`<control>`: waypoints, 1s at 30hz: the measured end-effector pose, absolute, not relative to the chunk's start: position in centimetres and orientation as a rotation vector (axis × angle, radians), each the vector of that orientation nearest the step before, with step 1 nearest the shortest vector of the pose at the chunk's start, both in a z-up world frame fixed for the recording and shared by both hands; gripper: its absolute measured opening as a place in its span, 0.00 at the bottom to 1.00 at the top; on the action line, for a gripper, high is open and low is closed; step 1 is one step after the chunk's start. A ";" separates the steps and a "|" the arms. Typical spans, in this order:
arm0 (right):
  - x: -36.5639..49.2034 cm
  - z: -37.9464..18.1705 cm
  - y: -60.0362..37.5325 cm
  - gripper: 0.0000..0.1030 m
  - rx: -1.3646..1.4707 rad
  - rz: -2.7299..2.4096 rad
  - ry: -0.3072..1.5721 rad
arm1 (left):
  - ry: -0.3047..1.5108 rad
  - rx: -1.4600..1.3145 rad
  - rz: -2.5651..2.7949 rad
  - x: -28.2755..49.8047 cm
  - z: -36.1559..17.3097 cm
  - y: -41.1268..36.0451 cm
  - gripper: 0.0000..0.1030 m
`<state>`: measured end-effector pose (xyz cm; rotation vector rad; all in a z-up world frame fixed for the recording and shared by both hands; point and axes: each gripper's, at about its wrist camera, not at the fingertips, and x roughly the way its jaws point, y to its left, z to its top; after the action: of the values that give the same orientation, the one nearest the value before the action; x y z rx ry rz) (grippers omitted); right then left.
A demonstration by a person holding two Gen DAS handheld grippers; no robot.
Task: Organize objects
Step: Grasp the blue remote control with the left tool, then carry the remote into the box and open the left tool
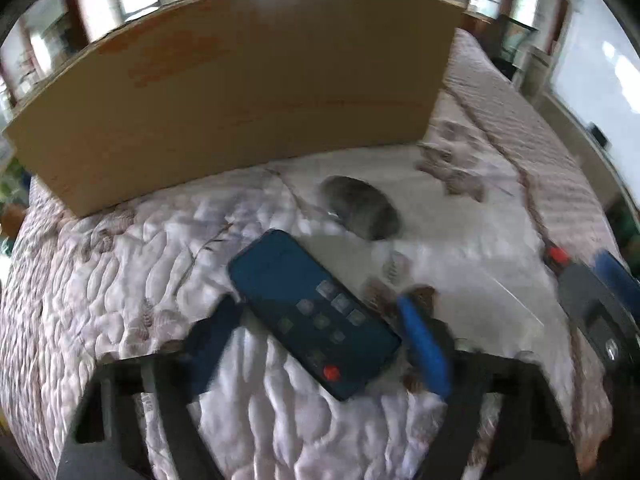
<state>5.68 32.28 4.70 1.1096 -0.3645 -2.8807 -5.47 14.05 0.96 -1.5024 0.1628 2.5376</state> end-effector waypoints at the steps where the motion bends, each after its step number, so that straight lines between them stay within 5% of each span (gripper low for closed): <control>1: 5.7 4.9 32.4 1.00 1.099 -2.877 -0.373 | 0.169 -1.508 2.514 -5.2 1.2 13.7 0.40; 8: 6.3 5.7 31.5 1.00 1.070 -2.847 -0.338 | 0.058 -1.518 2.426 -4.0 3.6 5.9 0.38; 17: 6.3 4.9 29.0 1.00 1.099 -2.817 -0.192 | 0.162 -1.210 2.682 -12.0 17.0 4.0 0.39; 30: 5.1 3.7 31.8 1.00 1.187 -2.953 -0.182 | 0.085 -1.609 2.601 -28.9 8.9 10.7 0.39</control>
<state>5.09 31.80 3.66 1.1871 -0.1824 -2.9529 -28.88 10.66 8.89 -1.6086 0.0845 2.6011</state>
